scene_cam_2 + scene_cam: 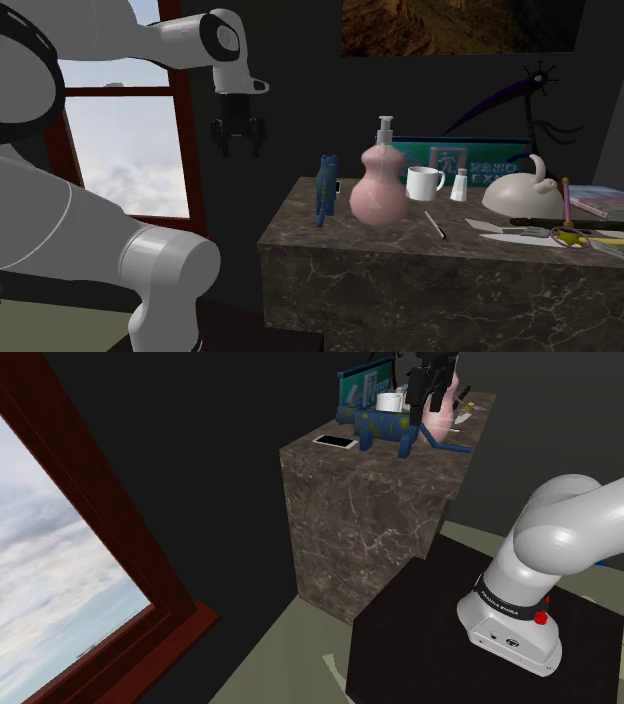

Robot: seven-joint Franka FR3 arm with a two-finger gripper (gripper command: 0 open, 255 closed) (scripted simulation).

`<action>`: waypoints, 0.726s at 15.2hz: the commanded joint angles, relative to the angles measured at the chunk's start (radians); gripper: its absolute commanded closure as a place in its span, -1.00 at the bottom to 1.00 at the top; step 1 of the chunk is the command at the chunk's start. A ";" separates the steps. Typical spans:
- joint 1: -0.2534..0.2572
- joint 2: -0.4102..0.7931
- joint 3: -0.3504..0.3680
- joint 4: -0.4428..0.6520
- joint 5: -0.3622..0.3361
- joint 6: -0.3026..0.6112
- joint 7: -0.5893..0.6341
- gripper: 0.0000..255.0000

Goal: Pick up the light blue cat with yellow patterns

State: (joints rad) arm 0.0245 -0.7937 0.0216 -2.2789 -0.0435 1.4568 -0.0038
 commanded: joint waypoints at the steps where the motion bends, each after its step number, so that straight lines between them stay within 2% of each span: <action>1: 0.000 0.000 0.000 0.000 0.000 0.000 0.000 -1.00; 11: -0.041 0.215 -0.195 0.069 -0.088 0.181 -0.214 -1.00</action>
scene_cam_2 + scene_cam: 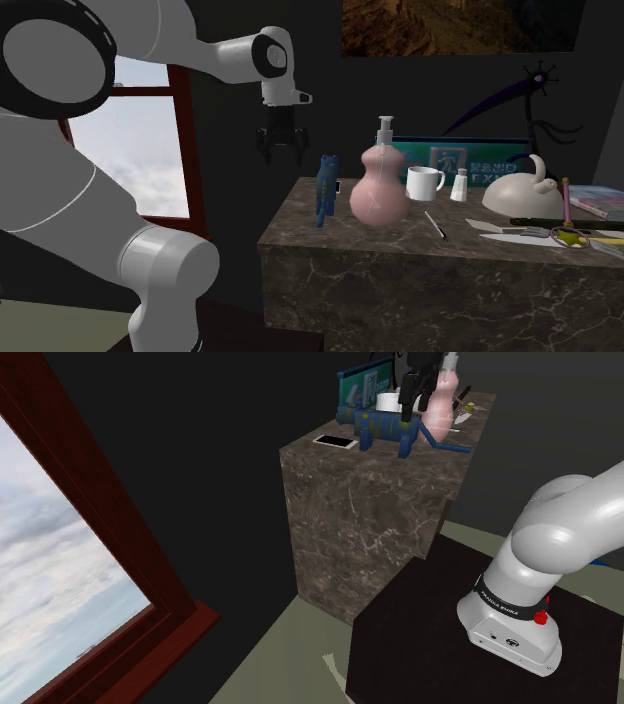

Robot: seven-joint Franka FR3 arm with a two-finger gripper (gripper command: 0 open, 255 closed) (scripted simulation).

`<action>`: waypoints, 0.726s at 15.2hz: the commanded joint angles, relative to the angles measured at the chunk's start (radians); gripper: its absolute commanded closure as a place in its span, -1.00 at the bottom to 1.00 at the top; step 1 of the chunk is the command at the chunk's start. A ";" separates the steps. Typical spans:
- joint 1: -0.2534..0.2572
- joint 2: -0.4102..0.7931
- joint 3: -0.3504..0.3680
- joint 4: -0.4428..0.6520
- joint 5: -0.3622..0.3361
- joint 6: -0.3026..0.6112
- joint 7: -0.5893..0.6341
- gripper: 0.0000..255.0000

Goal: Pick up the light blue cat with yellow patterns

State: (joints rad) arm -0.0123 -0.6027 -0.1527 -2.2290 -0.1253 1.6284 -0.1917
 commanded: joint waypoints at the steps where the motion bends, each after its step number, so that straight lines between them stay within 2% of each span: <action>1: -0.007 0.051 -0.040 0.033 -0.010 0.026 -0.047 -1.00; 9: -0.019 0.298 -0.182 0.191 0.014 0.137 -0.228 -1.00; 11: -0.021 0.297 -0.183 0.164 0.013 0.164 -0.227 -1.00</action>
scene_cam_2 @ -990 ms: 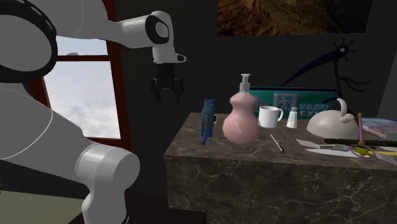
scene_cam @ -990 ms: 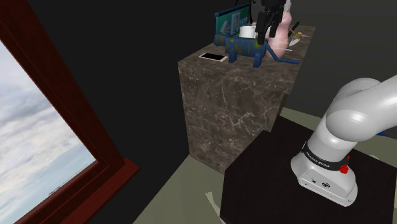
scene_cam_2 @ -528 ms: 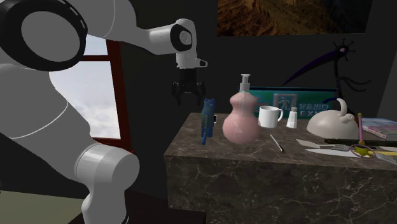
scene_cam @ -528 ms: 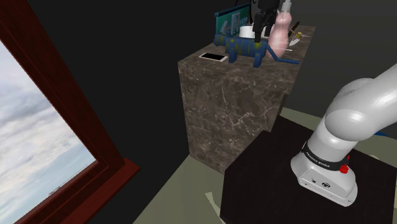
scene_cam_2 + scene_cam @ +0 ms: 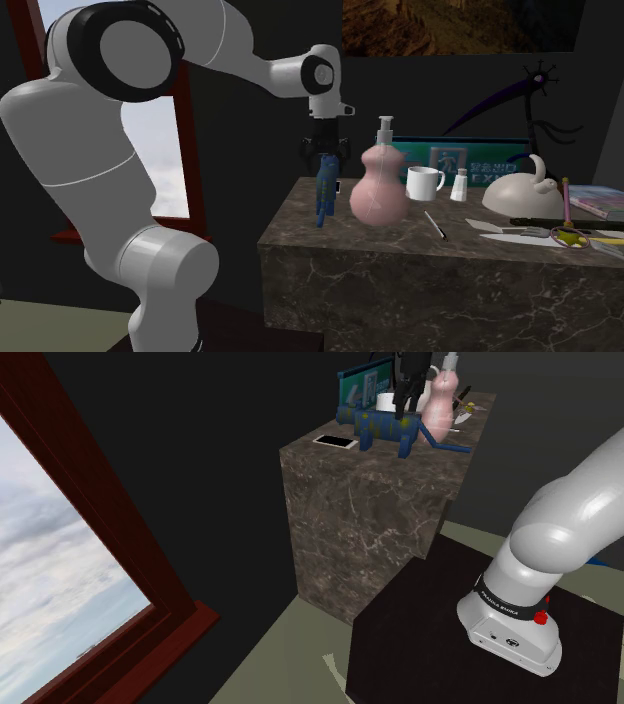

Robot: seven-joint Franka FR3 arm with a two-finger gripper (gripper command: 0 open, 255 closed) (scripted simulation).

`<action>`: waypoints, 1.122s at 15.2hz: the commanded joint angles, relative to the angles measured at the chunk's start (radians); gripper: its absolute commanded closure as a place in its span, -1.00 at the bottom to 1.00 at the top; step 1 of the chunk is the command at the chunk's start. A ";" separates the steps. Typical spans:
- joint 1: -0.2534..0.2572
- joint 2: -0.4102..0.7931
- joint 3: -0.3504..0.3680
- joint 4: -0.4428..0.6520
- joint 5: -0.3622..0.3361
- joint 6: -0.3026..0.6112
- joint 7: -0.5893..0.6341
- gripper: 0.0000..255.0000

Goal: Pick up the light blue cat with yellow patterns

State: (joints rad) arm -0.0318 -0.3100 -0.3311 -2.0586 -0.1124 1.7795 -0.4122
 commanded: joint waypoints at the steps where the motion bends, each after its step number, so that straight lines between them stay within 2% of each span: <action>1: -0.002 0.004 -0.006 -0.020 0.000 0.026 -0.006 -1.00; 5: -0.004 0.007 -0.010 -0.071 -0.002 0.080 -0.006 -1.00; 8: -0.004 0.008 -0.010 -0.078 -0.002 0.087 -0.006 -1.00; 9: -0.004 0.007 -0.011 -0.078 -0.002 0.087 -0.006 1.00; 17: -0.004 0.008 -0.011 -0.078 -0.002 0.087 -0.006 1.00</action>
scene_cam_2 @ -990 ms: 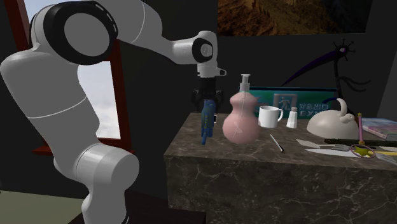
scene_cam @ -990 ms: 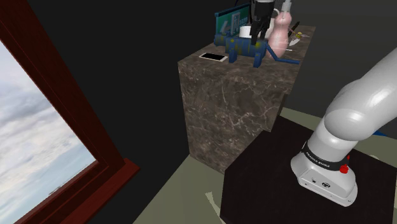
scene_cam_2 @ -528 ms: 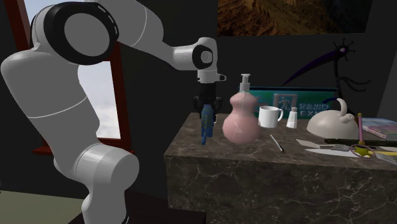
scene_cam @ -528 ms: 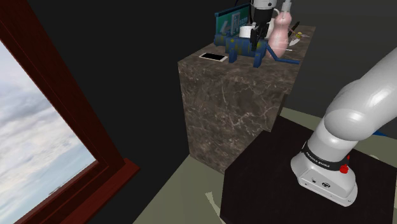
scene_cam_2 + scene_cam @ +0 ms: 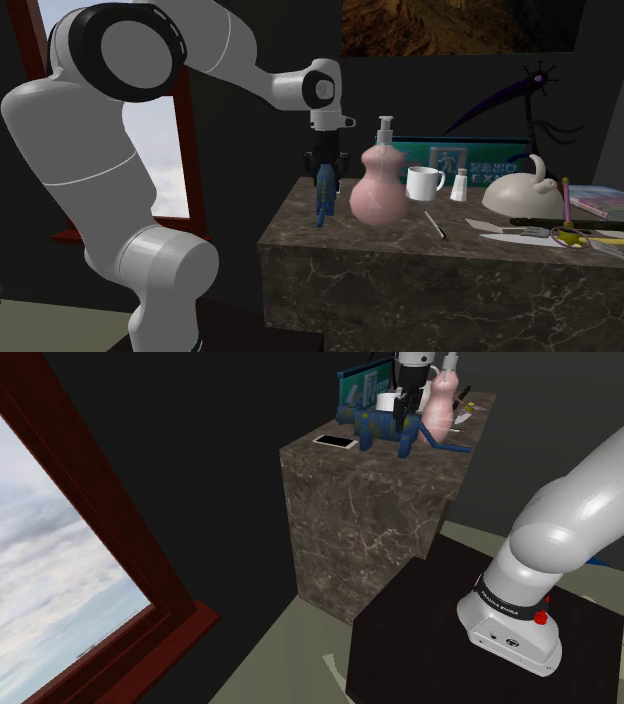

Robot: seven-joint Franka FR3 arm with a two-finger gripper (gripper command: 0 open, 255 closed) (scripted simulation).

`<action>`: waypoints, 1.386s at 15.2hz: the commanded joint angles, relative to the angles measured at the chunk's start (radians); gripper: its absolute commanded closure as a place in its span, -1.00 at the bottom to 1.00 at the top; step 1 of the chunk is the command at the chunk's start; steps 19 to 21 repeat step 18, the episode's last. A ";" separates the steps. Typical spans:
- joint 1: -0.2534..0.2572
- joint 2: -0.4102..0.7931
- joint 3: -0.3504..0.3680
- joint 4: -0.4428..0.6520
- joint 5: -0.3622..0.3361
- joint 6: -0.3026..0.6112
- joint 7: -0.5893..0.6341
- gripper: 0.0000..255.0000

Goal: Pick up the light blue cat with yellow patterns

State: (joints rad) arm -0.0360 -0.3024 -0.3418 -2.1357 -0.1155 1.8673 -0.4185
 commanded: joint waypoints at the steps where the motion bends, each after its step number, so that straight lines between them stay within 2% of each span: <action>1: 0.000 0.000 0.000 -0.001 0.001 0.000 0.001 1.00; 16: 0.007 0.008 0.012 0.207 0.011 -0.202 -0.006 1.00; 21: 0.007 0.008 0.012 0.210 0.011 -0.204 -0.006 1.00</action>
